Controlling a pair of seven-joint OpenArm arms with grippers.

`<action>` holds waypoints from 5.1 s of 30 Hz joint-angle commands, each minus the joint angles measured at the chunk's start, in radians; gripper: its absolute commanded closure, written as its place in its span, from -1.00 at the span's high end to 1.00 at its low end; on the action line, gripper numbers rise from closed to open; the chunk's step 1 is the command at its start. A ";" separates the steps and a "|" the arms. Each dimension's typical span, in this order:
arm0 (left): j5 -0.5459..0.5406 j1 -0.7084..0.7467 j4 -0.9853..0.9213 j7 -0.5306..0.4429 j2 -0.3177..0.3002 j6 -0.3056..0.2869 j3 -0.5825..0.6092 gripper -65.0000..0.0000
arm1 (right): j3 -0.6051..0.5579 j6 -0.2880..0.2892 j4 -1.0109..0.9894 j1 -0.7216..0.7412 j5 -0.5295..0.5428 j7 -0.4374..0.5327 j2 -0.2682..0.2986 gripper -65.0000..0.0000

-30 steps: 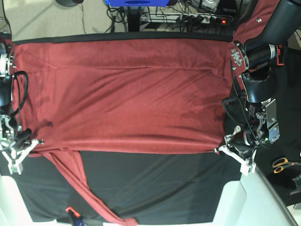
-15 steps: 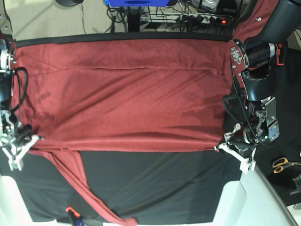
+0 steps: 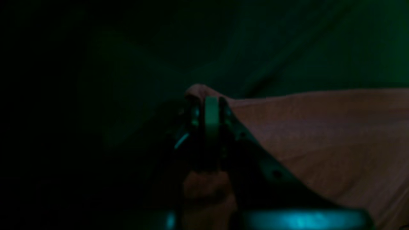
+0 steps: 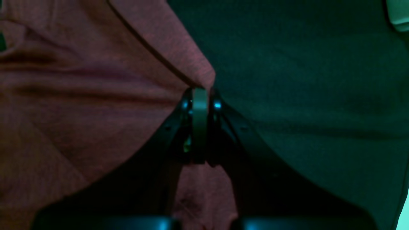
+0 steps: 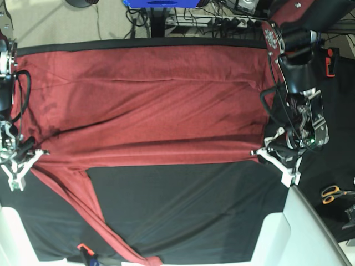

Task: Fold the T-shirt properly
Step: 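Pull the held shirt edge away from the collar with both grippers, then drag the held hem edge toward the collar with both grippers, then fold the held hem edge further over the shirt body with both grippers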

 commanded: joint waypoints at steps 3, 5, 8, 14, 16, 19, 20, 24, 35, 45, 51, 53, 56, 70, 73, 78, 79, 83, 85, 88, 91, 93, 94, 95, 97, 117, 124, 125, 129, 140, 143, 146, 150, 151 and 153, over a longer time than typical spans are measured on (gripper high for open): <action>-0.007 -0.015 0.061 0.006 -0.012 -0.003 -0.003 -1.00 | 0.008 -0.007 0.018 0.023 0.002 0.016 0.020 -1.00; -0.007 -0.015 0.073 0.023 -0.014 -0.003 -0.003 -1.00 | 0.008 -0.007 0.019 0.022 0.002 -0.023 0.020 -1.00; -0.007 -0.014 0.102 0.060 -0.017 -0.003 -0.003 -1.00 | 0.009 -0.007 0.082 -0.003 0.007 -0.084 0.022 -1.00; -0.007 0.012 0.157 0.070 -0.012 -0.003 0.003 -1.00 | 0.083 -0.007 0.256 -0.096 0.002 -0.098 0.011 -1.00; -0.007 0.005 0.153 0.069 -0.012 -0.003 0.003 -1.00 | 0.080 -0.007 0.256 -0.089 0.002 -0.098 0.011 -1.00; -0.007 -0.009 0.171 0.069 -0.011 -0.003 0.003 -1.00 | 0.080 -0.007 0.262 -0.081 0.002 -0.098 0.011 -1.00; -0.007 -0.011 0.176 0.069 -0.011 -0.003 0.001 -1.00 | 0.080 -0.007 0.263 -0.079 0.002 -0.096 0.011 -1.00; -0.007 -0.020 0.176 0.069 -0.011 -0.003 -0.005 -1.00 | 0.089 -0.007 0.263 -0.064 0.002 -0.093 0.011 -1.00; -0.007 -0.038 0.177 0.069 0.000 -0.003 -0.005 -1.00 | 0.134 -0.007 0.265 -0.058 0.008 -0.057 0.005 -1.00; -0.007 -0.031 0.200 0.066 0.002 -0.003 -0.005 -1.00 | 0.184 -0.007 0.262 -0.067 0.002 -0.010 -0.026 -1.00; -0.007 0.009 0.256 0.047 0.005 -0.003 -0.005 -1.00 | 0.193 -0.007 0.257 -0.069 0.008 -0.004 -0.046 -1.00; -0.009 0.040 0.268 -0.008 0.005 -0.003 -0.005 -1.00 | 0.195 -0.006 0.257 -0.069 0.010 -0.004 -0.060 -1.00; -0.009 0.071 0.262 -0.062 0.009 -0.003 -0.005 -1.00 | 0.264 -0.002 0.257 -0.070 0.010 -0.003 -0.090 -1.00; -0.205 0.114 0.271 -0.088 -0.003 -0.003 -0.005 -1.00 | 0.387 0.068 0.256 -0.127 0.177 0.154 -0.135 -1.00; -0.238 0.130 0.269 -0.140 -0.006 -0.003 -0.002 -1.00 | 0.398 0.083 0.257 -0.144 0.189 0.154 -0.135 -1.00; -0.244 0.173 0.269 -0.154 -0.006 -0.003 -0.003 -1.00 | 0.399 0.088 0.262 -0.168 0.196 0.154 -0.140 -1.00; -0.244 0.181 0.271 -0.155 -0.006 -0.004 -0.003 -1.00 | 0.399 0.088 0.263 -0.175 0.196 0.155 -0.141 -1.00; -0.245 0.196 0.271 -0.152 -0.006 -0.004 -0.003 -1.00 | 0.399 0.090 0.265 -0.193 0.199 0.155 -0.141 -1.00; -0.245 0.209 0.274 -0.152 -0.006 -0.004 -0.003 -1.00 | 0.399 0.090 0.265 -0.202 0.232 0.155 -0.138 -1.00; -0.247 0.221 0.288 -0.147 -0.006 -0.004 -0.003 -1.00 | 0.399 0.090 0.265 -0.227 0.246 0.155 -0.135 -1.00; -0.247 0.238 0.320 -0.144 -0.006 -0.004 0.003 -1.00 | 0.398 0.090 0.265 -0.245 0.246 0.154 -0.133 -1.00; -0.247 0.239 0.332 -0.106 -0.006 -0.004 0.004 -1.00 | 0.398 0.090 0.265 -0.257 0.246 0.154 -0.133 -1.00; -0.247 0.239 0.334 -0.088 -0.006 -0.004 0.003 -1.00 | 0.398 0.090 0.265 -0.261 0.246 0.154 -0.133 -1.00; -0.247 0.239 0.337 -0.078 -0.006 -0.004 0.001 -1.00 | 0.398 0.090 0.265 -0.262 0.246 0.149 -0.133 -1.00; -0.245 0.246 0.338 -0.075 -0.006 -0.004 0.004 -1.00 | 0.398 0.090 0.266 -0.271 0.246 0.118 -0.133 -1.00; -0.245 0.318 0.460 0.060 -0.032 -0.004 0.032 -1.00 | 0.399 0.080 0.484 -0.348 0.130 -0.092 -0.103 -1.00; -0.245 0.335 0.464 0.060 -0.032 -0.004 0.034 -1.00 | 0.399 0.080 0.533 -0.396 0.128 -0.098 -0.109 -1.00; -0.245 0.347 0.464 0.060 -0.032 -0.004 0.034 -1.00 | 0.399 0.080 0.533 -0.399 0.128 -0.098 -0.109 -1.00; -0.245 0.358 0.467 0.060 -0.032 -0.004 0.030 -1.00 | 0.401 0.080 0.535 -0.415 0.127 -0.098 -0.107 -1.00; -0.245 0.373 0.473 0.061 -0.048 -0.004 0.034 -1.00 | 0.467 0.080 0.633 -0.452 0.123 -0.182 -0.110 -1.00; -0.245 0.373 0.473 0.061 -0.048 -0.004 0.035 -1.00 | 0.468 0.080 0.633 -0.455 0.123 -0.182 -0.110 -1.00; -0.245 0.384 0.473 0.061 -0.048 -0.004 0.035 -1.00 | 0.468 0.080 0.638 -0.478 0.123 -0.182 -0.110 -1.00; -0.247 0.401 0.495 0.061 -0.044 -0.004 0.035 -1.00 | 0.467 0.080 0.658 -0.501 0.123 -0.202 -0.113 -1.00; -0.247 0.402 0.501 0.061 -0.043 -0.004 0.035 -1.00 | 0.467 0.080 0.665 -0.504 0.123 -0.211 -0.113 -1.00; -0.247 0.407 0.503 0.061 -0.043 -0.004 0.035 -1.00 | 0.468 0.080 0.681 -0.509 0.123 -0.225 -0.115 -1.00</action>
